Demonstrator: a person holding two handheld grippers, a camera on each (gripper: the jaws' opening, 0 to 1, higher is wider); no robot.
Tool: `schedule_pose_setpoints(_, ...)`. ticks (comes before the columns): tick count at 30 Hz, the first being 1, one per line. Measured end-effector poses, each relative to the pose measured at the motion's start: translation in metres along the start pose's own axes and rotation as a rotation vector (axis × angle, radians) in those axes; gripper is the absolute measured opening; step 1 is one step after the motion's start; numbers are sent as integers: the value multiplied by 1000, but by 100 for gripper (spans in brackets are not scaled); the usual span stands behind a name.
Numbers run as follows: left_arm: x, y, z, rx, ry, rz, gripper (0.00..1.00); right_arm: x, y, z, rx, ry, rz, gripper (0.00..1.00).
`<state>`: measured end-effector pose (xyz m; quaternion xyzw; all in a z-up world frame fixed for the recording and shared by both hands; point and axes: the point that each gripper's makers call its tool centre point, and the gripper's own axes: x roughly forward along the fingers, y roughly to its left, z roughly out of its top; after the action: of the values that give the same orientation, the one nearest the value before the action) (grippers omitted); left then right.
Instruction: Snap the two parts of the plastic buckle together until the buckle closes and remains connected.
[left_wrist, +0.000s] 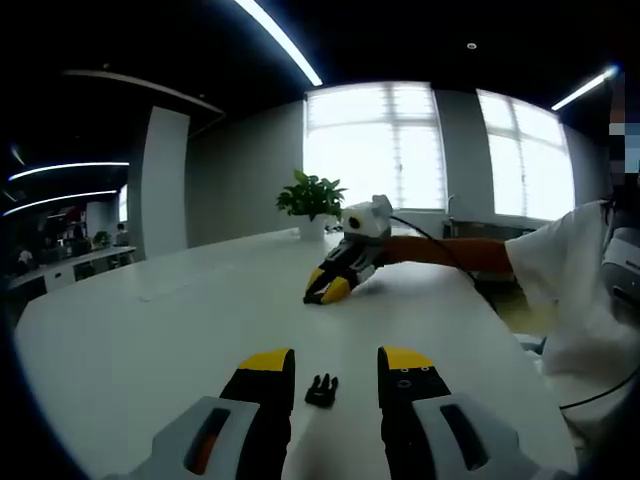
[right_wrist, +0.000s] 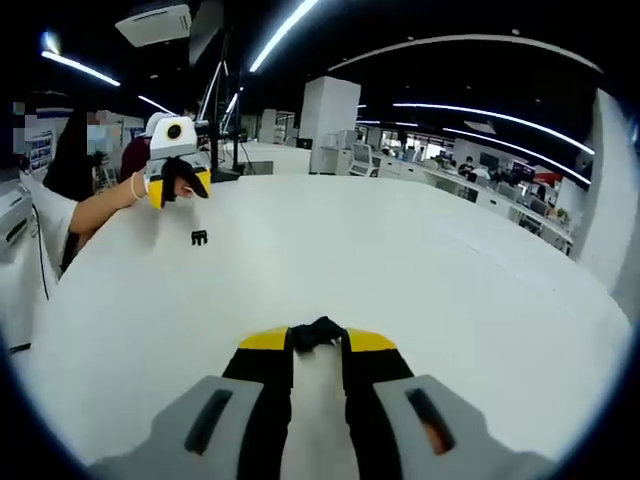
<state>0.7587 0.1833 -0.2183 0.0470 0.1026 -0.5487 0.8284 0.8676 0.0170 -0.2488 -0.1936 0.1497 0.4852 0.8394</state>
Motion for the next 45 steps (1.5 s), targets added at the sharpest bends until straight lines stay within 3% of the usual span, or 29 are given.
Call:
schedule_pose_setpoints(3, 0, 3, -1, -6, 4, 9, 33, -3, -6, -1, 36, 24, -107, 19)
schedule_pose_setpoints(7, 0, 4, -2, -12, 3, 7, 33, -8, -15, -7, 198, 52, -264, 19)
schedule_pose_setpoints(11, 0, 10, -9, -30, 32, 28, 33, -11, -16, -7, 203, 55, -348, 19)
schedule_pose_setpoints(14, -2, 10, -8, -48, 29, 23, 33, -11, -5, -2, 285, 7, -374, 19)
schedule_pose_setpoints(20, -3, 9, -6, -53, 16, 23, 33, -14, 12, -5, 332, -23, -409, 19)
schedule_pose_setpoints(22, -3, 9, -5, -55, 14, 24, 33, -17, 12, -5, 311, -32, -450, 19)
schedule_pose_setpoints(38, -4, 14, -4, -74, 6, 28, 33, -22, 28, -10, 292, 32, -514, 19)
schedule_pose_setpoints(45, -5, 16, -5, -76, 14, 33, 33, -18, 42, -7, 302, 26, -477, 36)
